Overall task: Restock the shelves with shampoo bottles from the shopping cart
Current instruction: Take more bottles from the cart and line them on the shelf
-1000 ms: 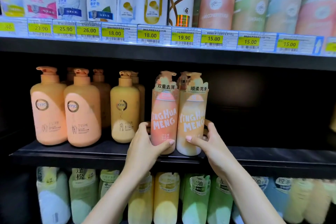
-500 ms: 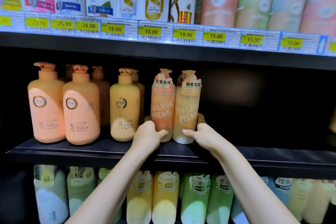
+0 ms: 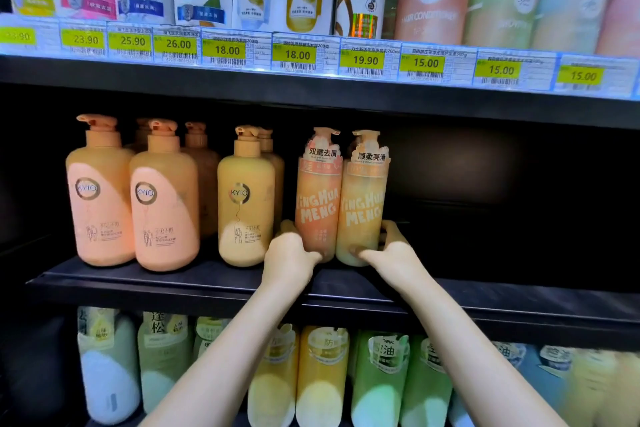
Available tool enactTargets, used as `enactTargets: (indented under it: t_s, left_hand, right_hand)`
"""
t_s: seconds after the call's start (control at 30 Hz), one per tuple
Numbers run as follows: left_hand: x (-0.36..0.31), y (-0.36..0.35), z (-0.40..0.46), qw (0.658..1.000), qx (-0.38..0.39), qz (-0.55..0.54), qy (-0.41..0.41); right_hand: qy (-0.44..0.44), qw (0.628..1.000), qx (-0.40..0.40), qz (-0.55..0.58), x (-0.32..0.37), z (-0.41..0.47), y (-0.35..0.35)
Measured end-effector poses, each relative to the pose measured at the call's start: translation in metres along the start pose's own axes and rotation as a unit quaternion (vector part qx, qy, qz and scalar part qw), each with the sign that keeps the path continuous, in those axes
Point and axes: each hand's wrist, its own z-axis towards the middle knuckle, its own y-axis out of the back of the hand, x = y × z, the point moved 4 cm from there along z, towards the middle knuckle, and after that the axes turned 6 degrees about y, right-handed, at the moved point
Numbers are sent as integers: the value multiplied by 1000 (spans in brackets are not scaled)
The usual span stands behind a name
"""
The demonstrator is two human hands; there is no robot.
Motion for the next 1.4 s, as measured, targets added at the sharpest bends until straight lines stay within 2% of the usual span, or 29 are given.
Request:
enactTargets:
  t_s: [0.67,0.9,1.0,1.1,1.17,1.27,1.4]
  left_hand:
    - [2,-4,5,1000,3,-12,19]
    - [-2,-6,0,999,14,40,24]
    - [-5,-2,-18,994,17,108,21]
    - [-4,10,-57,980,-18,196,-20]
    - [8,20,-88,977,-39,205,-53]
    - [42,39,-139,972,-46,211,-97]
    - [120,62,-208,954,-25,288,-72]
  right_hand:
    - [-20,998,5,-55,-4,4,-5]
    - [-18,997,11,-75,-11,11,-9]
    - [-14,996,-22,-87,-5,7,-2]
    - [61,983,-91,-147,13,-14,11]
    - [139,971,-119,-154,28,-45,12]
    - [236,958,-89,-140,40,-112,-11]
    - [315,931,11,-186,26,-202,-75]
